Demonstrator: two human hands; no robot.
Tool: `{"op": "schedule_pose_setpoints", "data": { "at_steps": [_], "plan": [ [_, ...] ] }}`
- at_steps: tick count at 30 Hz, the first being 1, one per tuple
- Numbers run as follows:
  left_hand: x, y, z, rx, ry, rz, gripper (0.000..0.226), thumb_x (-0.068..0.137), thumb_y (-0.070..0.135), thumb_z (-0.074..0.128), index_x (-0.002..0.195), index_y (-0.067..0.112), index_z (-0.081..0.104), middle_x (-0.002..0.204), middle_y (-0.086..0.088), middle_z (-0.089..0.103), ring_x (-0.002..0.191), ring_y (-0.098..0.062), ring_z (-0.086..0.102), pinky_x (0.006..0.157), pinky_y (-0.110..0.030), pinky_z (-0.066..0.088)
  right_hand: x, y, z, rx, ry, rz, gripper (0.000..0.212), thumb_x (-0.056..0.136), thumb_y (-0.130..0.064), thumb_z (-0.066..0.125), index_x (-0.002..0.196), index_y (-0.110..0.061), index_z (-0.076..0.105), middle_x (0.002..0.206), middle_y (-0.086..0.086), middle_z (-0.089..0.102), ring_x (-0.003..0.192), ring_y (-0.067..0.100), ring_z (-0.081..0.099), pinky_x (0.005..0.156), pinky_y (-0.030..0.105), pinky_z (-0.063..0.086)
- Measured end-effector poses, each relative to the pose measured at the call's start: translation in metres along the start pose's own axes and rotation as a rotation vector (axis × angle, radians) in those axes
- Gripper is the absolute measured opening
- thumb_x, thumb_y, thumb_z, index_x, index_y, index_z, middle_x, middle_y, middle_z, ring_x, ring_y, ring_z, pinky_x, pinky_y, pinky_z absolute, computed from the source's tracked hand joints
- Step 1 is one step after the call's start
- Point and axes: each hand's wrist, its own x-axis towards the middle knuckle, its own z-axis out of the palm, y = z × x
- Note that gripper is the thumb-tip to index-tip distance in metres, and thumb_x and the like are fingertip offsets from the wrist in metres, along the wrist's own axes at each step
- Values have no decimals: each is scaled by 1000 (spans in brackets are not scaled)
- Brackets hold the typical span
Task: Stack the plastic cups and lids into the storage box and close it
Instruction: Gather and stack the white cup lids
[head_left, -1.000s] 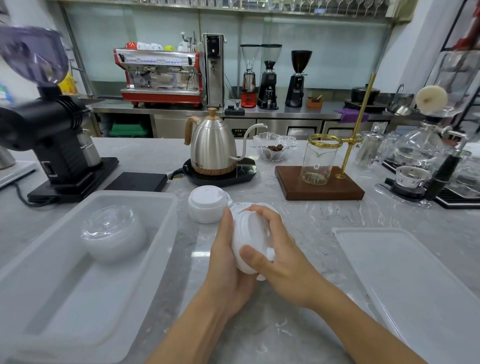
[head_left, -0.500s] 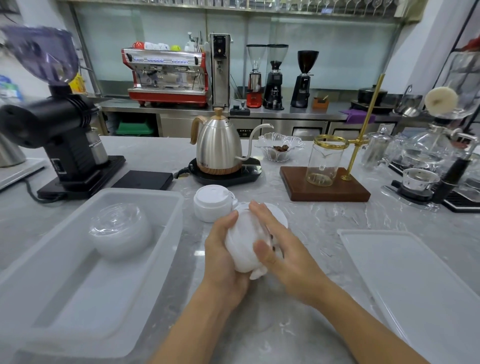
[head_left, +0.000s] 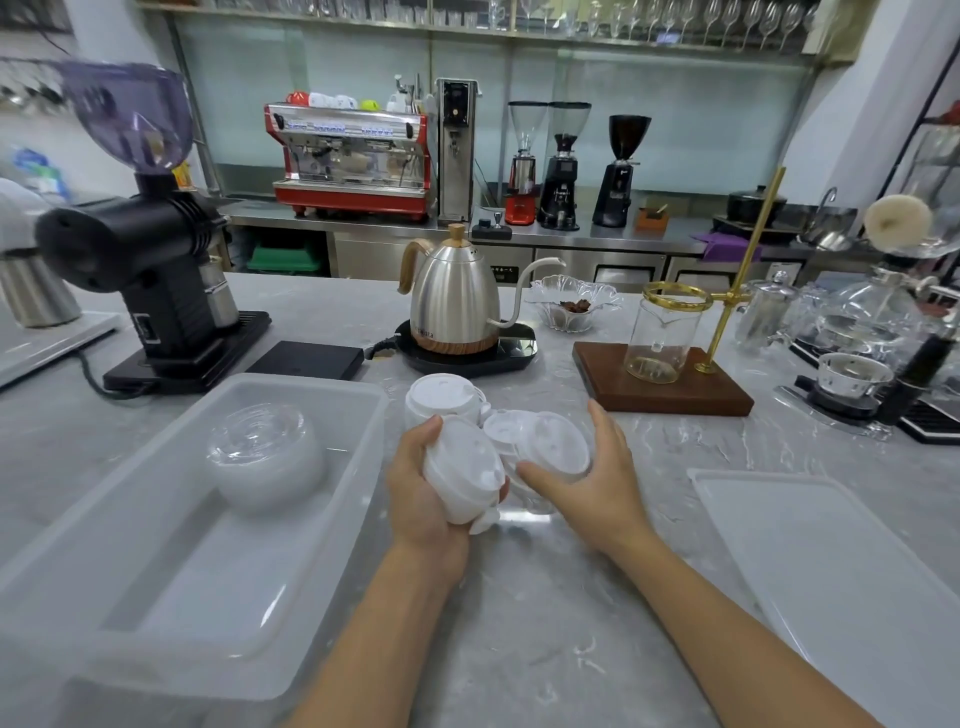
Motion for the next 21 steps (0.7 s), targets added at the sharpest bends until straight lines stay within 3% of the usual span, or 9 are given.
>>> {"op": "schedule_pose_setpoints", "data": {
  "at_steps": [4,7,10,15,19,21],
  "plan": [
    [3,-1,1,-16,-19,-11,40,81,38,63,103,5,66,86,-17,60,69,-34,58,54,-34,47,14,-4,8,-74,-40,16,120,60,-69,79,155,-29,19,158,-5,35,144,19,35,117,46,30],
    [4,0,0,-6,-44,-13,38,77,38,64,98,7,68,80,-15,64,66,-33,59,59,-34,47,21,0,9,40,-19,21,108,63,-58,83,151,-30,27,138,-6,53,130,20,51,110,45,40],
    [5,0,0,4,-47,-2,45,71,40,67,102,8,68,82,-15,64,67,-33,60,60,-35,48,20,7,6,113,6,-9,100,65,-48,86,147,-31,33,125,-8,56,121,17,54,106,43,44],
    [6,-3,-3,-11,-105,-21,38,75,42,65,95,12,75,82,-14,66,66,-32,62,65,-36,46,16,6,1,216,50,-50,87,69,-51,83,142,-31,40,133,-9,54,124,14,51,108,43,44],
    [4,0,-4,-44,-160,-103,51,77,48,65,110,9,72,99,-19,65,80,-34,61,66,-38,50,4,-14,-15,447,85,-120,68,77,-46,74,137,-31,45,133,-13,54,116,-3,55,101,29,49],
    [3,0,-4,-26,-187,-161,53,80,51,64,112,9,71,102,-21,65,85,-37,60,71,-41,51,-3,-21,-22,493,57,-187,67,77,-44,77,134,-35,44,136,-13,55,120,-1,56,100,29,50]
  ]
}}
